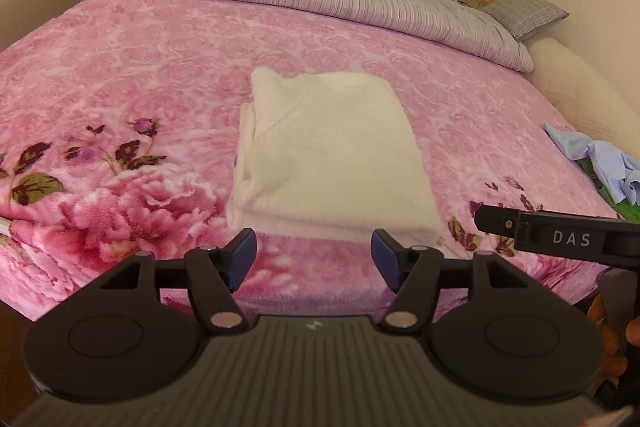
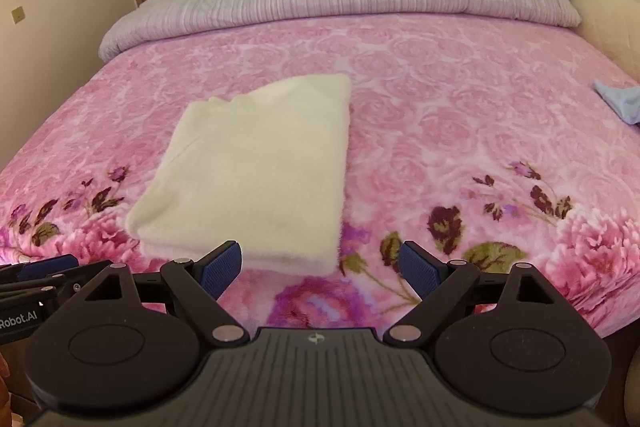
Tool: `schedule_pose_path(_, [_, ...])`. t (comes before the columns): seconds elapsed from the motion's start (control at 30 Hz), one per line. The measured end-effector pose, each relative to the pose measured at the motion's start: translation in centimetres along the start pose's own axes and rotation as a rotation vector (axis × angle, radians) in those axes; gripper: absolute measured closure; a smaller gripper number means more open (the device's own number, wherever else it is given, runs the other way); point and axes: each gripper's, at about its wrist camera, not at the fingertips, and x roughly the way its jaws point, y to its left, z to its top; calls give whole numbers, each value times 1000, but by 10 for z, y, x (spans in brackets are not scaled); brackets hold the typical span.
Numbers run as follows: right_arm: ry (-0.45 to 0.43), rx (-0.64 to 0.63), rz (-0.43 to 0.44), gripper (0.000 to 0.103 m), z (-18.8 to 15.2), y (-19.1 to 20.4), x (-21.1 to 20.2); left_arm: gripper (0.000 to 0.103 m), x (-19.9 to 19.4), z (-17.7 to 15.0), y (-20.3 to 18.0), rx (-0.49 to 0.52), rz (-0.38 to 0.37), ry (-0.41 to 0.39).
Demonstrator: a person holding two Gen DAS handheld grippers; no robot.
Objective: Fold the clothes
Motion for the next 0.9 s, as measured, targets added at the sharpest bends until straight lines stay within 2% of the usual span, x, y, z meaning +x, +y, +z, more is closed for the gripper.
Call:
schedule_pose_path(0.47, [17,58,7,15,-8,-15,1,37,1,-3,-10,66,61,19])
schedule_pose_path(0.9, [80,42,-17,15,-15,-12,22,34,25,-12,2,67,87,87])
